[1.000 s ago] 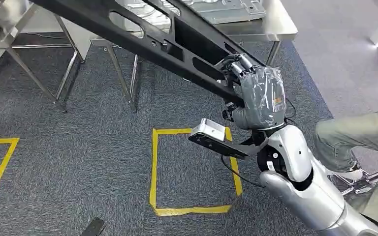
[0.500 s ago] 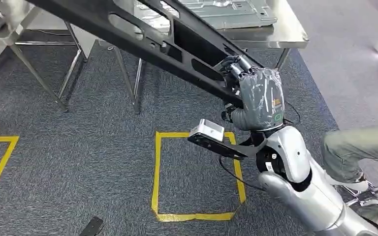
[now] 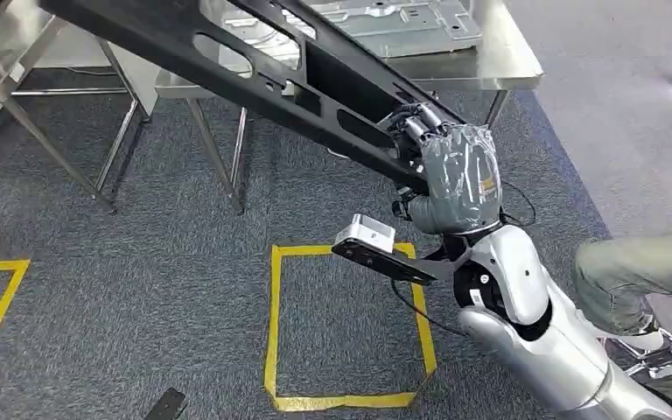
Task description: Take the parts from the cabinet and place them on the table.
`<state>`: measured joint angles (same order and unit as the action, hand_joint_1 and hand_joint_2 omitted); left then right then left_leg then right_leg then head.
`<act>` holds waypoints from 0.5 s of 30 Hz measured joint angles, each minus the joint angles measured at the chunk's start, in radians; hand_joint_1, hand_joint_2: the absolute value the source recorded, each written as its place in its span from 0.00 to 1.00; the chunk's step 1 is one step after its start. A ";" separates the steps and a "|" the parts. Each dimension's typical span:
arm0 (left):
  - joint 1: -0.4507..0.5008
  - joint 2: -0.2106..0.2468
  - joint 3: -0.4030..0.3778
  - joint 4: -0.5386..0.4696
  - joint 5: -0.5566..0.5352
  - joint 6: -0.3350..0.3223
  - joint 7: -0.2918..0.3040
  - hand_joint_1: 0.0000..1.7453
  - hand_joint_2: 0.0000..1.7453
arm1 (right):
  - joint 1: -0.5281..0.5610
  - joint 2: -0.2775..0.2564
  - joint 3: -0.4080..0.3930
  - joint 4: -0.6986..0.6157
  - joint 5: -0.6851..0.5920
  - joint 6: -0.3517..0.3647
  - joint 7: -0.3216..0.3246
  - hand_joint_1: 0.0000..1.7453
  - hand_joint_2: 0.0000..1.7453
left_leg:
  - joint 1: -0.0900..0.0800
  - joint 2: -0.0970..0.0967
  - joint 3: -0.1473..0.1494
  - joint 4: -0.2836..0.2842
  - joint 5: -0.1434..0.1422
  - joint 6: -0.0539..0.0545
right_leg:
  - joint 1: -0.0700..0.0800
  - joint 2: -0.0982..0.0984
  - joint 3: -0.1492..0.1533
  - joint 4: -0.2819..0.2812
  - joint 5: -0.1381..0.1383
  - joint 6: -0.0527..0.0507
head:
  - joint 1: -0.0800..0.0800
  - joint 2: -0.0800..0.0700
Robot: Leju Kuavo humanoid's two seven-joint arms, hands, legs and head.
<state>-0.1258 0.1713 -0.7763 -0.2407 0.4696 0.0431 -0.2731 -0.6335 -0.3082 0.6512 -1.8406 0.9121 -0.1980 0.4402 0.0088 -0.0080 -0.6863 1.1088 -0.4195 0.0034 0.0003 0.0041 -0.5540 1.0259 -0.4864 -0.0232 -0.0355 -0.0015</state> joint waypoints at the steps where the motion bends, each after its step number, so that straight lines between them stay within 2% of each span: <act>1: 0.000 0.000 0.000 0.000 0.000 -0.002 0.000 0.00 1.00 | 0.001 0.001 0.000 0.000 0.001 0.000 0.000 1.00 1.00 | -0.003 0.000 0.029 -0.053 0.008 0.007 | -0.001 0.000 0.004 -0.004 -0.009 0.004 | 0.003 0.000; 2: -0.001 0.002 0.000 0.000 0.001 -0.003 0.000 0.00 1.00 | -0.004 0.001 0.000 0.001 0.001 0.000 0.000 1.00 1.00 | -0.012 0.001 0.045 -0.075 -0.007 0.010 | 0.004 0.002 0.007 -0.002 -0.015 0.012 | 0.006 0.000; 4: -0.005 0.002 0.000 0.000 0.002 -0.005 -0.001 0.00 1.00 | -0.002 0.002 0.000 0.000 0.002 0.000 0.000 1.00 1.00 | -0.017 0.001 0.050 -0.090 -0.020 0.019 | -0.002 0.001 0.020 -0.012 -0.016 0.021 | 0.006 0.000; 6: -0.001 0.002 0.000 0.000 0.002 -0.005 -0.001 0.00 1.00 | -0.001 0.002 0.000 0.000 0.003 0.000 0.000 1.00 1.00 | -0.010 0.001 0.075 -0.104 -0.026 0.030 | 0.001 0.001 0.028 0.000 -0.016 0.031 | 0.006 0.000; 7: 0.000 0.002 0.000 0.000 0.002 -0.005 -0.001 0.00 1.00 | -0.002 0.002 0.000 0.000 0.003 0.000 0.000 1.00 1.00 | -0.008 0.001 0.091 -0.109 -0.030 0.037 | -0.004 0.000 0.014 0.037 -0.023 0.035 | 0.006 0.000; 8: -0.001 0.002 0.000 0.000 0.002 -0.006 -0.001 0.00 1.00 | -0.006 0.002 0.000 0.000 0.003 0.000 0.000 1.00 1.00 | -0.008 0.001 0.098 -0.109 -0.036 0.043 | -0.004 0.000 -0.022 0.097 -0.038 0.039 | 0.009 0.000; 10: -0.004 0.002 0.000 0.000 0.002 -0.007 -0.001 0.00 1.00 | -0.004 0.002 0.000 0.001 0.003 0.001 -0.001 1.00 1.00 | -0.008 0.001 0.112 -0.109 -0.049 0.047 | -0.007 0.000 -0.119 0.236 -0.085 0.045 | 0.010 0.000; 11: -0.003 0.002 0.000 0.000 0.002 -0.008 -0.001 0.00 1.00 | 0.000 0.002 0.000 0.002 0.003 0.001 -0.001 1.00 1.00 | -0.008 0.001 0.121 -0.109 -0.058 0.047 | -0.010 0.000 -0.161 0.282 -0.104 0.050 | 0.010 0.000; 12: -0.001 0.002 0.000 0.000 0.002 -0.009 -0.001 0.00 1.00 | 0.002 0.002 0.000 0.003 0.003 0.002 -0.001 1.00 1.00 | -0.008 0.000 0.134 -0.109 -0.068 0.046 | -0.012 0.000 -0.183 0.287 -0.105 0.052 | 0.010 0.000; 13: 0.000 0.001 0.000 0.000 0.002 -0.010 -0.001 0.00 1.00 | 0.002 0.002 0.000 0.003 0.003 0.002 -0.001 1.00 1.00 | -0.006 -0.002 0.149 -0.109 -0.079 0.043 | -0.013 0.000 -0.186 0.255 -0.083 0.053 | 0.010 0.000; 14: 0.001 0.001 0.000 0.000 0.002 -0.010 -0.001 0.00 1.00 | 0.002 0.002 0.000 0.003 0.003 0.002 -0.001 1.00 1.00 | -0.005 -0.003 0.166 -0.109 -0.091 0.040 | -0.014 0.000 -0.174 0.197 -0.045 0.053 | 0.010 0.000; 15: 0.001 0.001 0.000 0.000 0.002 -0.013 -0.001 0.00 1.00 | 0.002 0.002 0.000 0.003 0.003 0.002 -0.001 1.00 1.00 | -0.003 -0.005 0.184 -0.109 -0.105 0.034 | -0.015 -0.001 -0.153 0.118 0.017 0.052 | 0.011 0.000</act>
<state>-0.1249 0.1720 -0.7767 -0.2407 0.4715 0.0305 -0.2743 -0.6314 -0.3063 0.6516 -1.8376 0.9148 -0.1965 0.4391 0.0062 -0.0126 -0.5022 1.0001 -0.5245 0.0378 -0.0142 0.0034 -0.7070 1.1443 -0.4692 0.0291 -0.0248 -0.0015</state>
